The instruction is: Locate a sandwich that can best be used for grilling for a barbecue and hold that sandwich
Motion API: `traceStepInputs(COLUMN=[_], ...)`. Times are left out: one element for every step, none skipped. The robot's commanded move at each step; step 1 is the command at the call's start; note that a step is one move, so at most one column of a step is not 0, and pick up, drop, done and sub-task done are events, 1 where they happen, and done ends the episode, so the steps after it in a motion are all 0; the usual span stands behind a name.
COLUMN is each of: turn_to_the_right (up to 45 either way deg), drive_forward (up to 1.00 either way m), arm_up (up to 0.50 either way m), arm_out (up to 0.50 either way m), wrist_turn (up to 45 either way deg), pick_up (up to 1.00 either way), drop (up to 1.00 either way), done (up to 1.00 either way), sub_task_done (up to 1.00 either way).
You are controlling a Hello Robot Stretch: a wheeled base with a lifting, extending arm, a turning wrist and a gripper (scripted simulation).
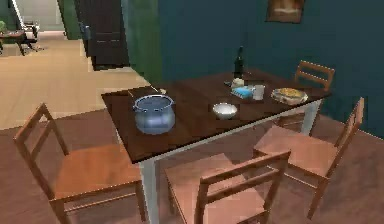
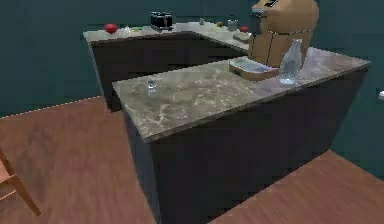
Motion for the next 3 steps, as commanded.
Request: traceStepInputs(turn_to_the_right=[45.0,15.0,0.0], drive_forward=[0.00,0.00,1.00], arm_up=[0.00,0.00,0.00], arm_out=[0.00,0.00,0.00], wrist_turn=[0.0,0.0,0.0], pick_up=[0.00,0.00,0.00], drop=[0.00,0.00,0.00], done=[0.00,0.00,0.00], sub_task_done=[0.00,0.00,0.00])
